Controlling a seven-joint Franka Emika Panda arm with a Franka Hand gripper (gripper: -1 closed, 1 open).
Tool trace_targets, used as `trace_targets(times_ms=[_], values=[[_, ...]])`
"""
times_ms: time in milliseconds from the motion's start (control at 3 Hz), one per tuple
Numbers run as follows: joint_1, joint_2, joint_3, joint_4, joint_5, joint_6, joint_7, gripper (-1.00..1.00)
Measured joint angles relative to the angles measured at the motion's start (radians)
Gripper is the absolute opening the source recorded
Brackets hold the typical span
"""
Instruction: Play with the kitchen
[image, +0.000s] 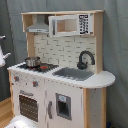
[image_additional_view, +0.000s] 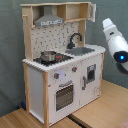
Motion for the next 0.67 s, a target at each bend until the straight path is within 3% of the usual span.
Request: trace_targets(times_ms=[667], values=[[-0.023, 0.010, -0.108, -0.040, -0.067, -0.004, 0.150, 1.00]])
